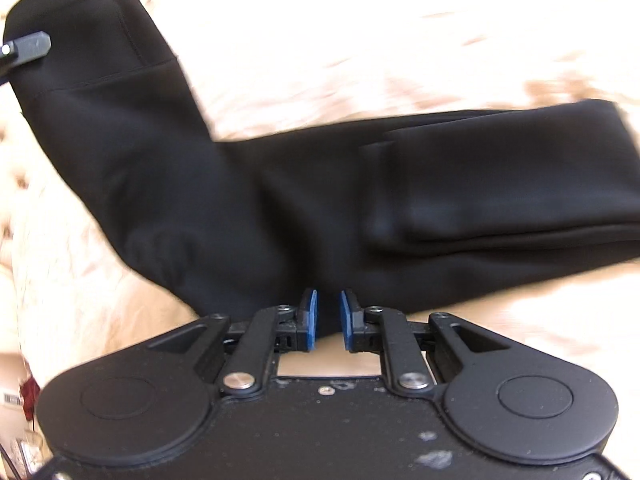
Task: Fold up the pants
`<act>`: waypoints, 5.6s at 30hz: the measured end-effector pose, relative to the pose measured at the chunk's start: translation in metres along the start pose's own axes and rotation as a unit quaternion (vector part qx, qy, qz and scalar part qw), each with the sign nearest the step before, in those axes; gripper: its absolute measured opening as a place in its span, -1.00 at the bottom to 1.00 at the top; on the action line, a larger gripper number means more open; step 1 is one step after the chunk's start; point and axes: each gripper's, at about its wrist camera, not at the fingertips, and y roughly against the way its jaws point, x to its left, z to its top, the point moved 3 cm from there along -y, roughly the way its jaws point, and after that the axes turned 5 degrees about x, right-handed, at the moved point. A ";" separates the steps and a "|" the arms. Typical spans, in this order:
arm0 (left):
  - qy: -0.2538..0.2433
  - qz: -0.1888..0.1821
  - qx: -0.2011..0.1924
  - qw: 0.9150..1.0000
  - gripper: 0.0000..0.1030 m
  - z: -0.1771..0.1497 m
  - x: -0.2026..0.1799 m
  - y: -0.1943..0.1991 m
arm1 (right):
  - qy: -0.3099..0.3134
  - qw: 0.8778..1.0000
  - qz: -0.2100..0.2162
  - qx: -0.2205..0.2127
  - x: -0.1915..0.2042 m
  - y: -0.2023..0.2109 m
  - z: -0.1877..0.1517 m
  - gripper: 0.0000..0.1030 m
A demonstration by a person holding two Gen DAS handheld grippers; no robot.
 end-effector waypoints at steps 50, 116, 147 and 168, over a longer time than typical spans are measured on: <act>0.043 0.043 0.297 0.953 -0.37 -0.113 -0.028 -0.075 | -0.008 0.999 -0.024 -0.033 -0.161 0.012 0.081 -0.35; 0.034 0.066 0.328 0.942 -0.07 -0.159 -0.026 -0.115 | 0.008 0.994 -0.111 0.016 -0.174 -0.034 0.096 -0.63; -0.034 0.008 0.257 0.966 -0.11 -0.093 -0.094 -0.128 | 0.086 0.987 -0.090 -0.102 -0.101 0.022 0.069 -0.38; -0.030 -0.002 0.350 0.936 1.00 -0.112 -0.089 -0.194 | 0.128 0.982 -0.137 -0.012 -0.105 -0.039 0.047 0.34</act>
